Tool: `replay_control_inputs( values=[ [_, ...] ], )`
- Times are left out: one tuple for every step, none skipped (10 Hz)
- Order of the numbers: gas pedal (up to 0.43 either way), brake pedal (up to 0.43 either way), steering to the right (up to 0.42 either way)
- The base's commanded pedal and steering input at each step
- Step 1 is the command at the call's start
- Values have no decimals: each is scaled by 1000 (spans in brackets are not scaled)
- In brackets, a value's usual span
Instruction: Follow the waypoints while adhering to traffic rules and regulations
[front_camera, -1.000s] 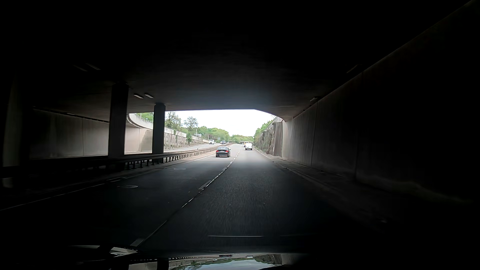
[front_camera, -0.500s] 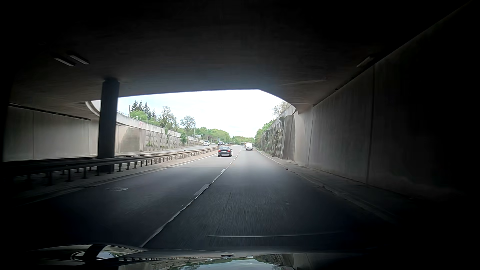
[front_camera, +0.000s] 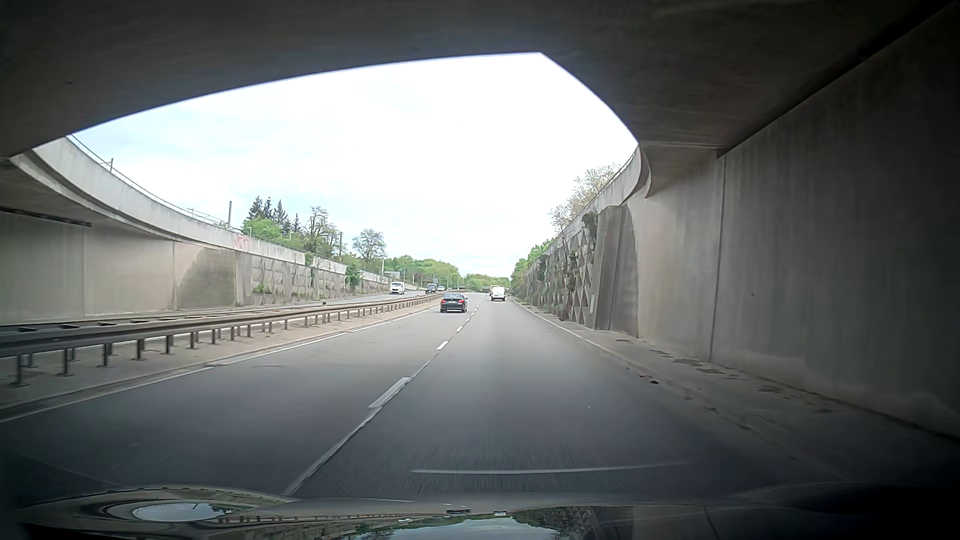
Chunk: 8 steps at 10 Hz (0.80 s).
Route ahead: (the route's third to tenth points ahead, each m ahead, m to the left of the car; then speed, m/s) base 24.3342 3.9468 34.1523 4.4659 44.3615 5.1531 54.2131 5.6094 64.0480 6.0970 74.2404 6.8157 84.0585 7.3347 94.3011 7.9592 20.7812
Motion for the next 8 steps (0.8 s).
replay_control_inputs(
  values=[
    [110, 0, 2],
    [110, 0, 2],
    [118, 0, 2],
    [118, 0, 2],
    [118, 0, 2],
    [118, 0, 2],
    [118, 0, 2],
    [118, 0, 2]
  ],
)
